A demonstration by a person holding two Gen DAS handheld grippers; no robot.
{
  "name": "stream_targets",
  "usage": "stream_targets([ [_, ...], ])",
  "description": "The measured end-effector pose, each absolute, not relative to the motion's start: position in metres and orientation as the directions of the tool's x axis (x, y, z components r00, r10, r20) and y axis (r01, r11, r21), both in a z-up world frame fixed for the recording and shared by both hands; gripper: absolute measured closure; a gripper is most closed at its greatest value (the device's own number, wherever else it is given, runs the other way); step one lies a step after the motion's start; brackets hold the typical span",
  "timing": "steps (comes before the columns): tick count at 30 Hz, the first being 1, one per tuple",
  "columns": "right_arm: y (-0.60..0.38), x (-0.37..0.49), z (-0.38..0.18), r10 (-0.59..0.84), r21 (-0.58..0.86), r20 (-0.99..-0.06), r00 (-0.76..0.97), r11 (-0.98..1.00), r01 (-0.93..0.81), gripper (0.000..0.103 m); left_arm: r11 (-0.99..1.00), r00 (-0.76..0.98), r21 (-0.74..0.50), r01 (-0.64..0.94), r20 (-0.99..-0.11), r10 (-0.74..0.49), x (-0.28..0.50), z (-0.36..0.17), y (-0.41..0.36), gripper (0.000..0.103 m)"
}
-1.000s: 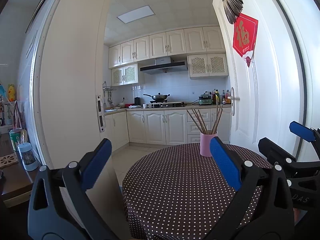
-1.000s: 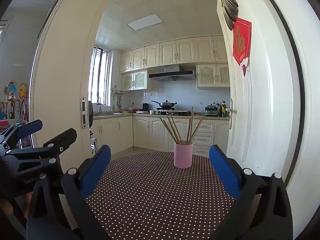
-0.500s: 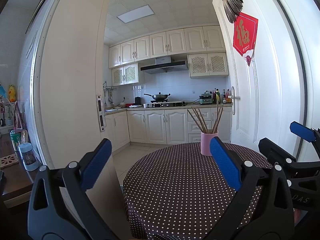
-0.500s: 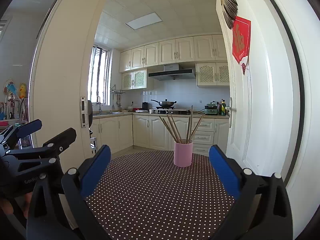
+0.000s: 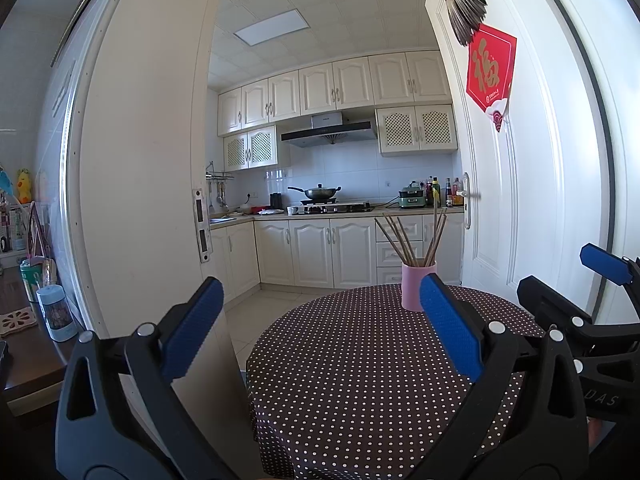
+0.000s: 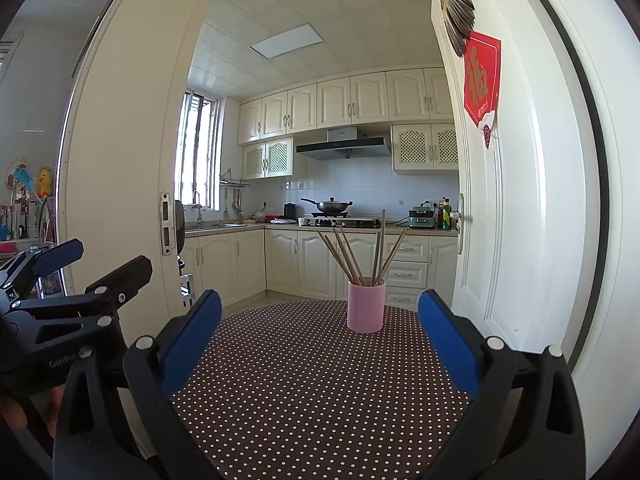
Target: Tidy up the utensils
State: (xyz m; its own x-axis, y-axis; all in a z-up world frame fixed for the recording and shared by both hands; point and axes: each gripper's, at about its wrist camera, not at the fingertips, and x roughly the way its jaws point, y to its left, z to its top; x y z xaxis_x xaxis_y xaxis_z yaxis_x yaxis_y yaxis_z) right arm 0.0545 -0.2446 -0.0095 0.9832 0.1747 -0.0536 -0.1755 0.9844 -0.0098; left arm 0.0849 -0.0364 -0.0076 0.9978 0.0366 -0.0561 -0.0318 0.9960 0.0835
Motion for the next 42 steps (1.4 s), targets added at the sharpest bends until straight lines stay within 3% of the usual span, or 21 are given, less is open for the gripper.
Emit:
stream_targets([
  [42, -0.2433, 0.0576, -0.0082, 0.177, 0.004, -0.067, 0.982, 0.984, -0.177, 0.008, 0.994, 0.997, 0.093, -0.049, -0.058, 0.055, 0.09, -0.0081, -0.0386, 0.007],
])
